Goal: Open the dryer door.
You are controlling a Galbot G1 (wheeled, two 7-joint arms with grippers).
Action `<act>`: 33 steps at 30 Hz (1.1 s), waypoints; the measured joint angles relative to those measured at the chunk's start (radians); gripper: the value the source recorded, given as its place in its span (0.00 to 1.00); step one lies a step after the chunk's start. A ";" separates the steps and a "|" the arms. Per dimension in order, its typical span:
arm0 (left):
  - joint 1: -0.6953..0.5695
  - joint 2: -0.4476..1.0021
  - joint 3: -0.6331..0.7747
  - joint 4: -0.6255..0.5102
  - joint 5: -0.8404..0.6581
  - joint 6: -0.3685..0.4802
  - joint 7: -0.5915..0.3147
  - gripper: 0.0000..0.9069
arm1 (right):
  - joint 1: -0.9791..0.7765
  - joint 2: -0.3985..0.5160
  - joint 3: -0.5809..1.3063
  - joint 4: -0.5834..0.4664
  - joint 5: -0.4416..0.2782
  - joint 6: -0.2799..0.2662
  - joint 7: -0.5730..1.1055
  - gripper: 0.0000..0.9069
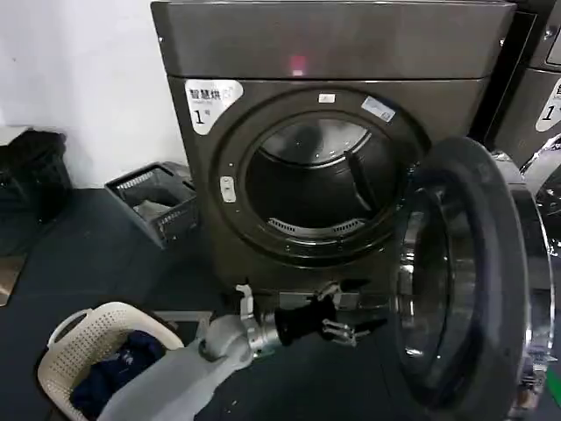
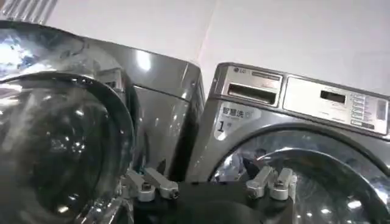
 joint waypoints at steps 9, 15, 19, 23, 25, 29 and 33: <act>-0.048 -0.076 0.025 0.094 0.006 0.003 -0.019 1.00 | 0.003 -0.011 0.031 -0.016 0.009 0.001 0.012 1.00; -0.070 -0.120 0.043 0.143 0.023 0.002 -0.024 1.00 | 0.008 -0.024 0.057 -0.035 0.023 -0.002 0.028 1.00; -0.083 -0.150 0.057 0.174 0.030 0.000 -0.025 1.00 | 0.006 -0.030 0.081 -0.048 0.028 -0.001 0.029 1.00; -0.099 -0.173 0.071 0.197 0.034 -0.002 -0.027 1.00 | -0.001 -0.037 0.117 -0.067 0.026 -0.001 0.075 1.00; -0.109 -0.191 0.080 0.212 0.037 -0.004 -0.032 1.00 | -0.009 -0.045 0.139 -0.078 0.017 -0.004 0.122 1.00; -0.124 -0.229 0.099 0.239 0.041 -0.006 -0.035 1.00 | -0.019 -0.062 0.178 -0.101 -0.010 -0.018 0.219 1.00; -0.139 -0.263 0.115 0.261 0.048 -0.010 -0.039 1.00 | -0.028 -0.080 0.220 -0.131 -0.023 -0.036 0.332 1.00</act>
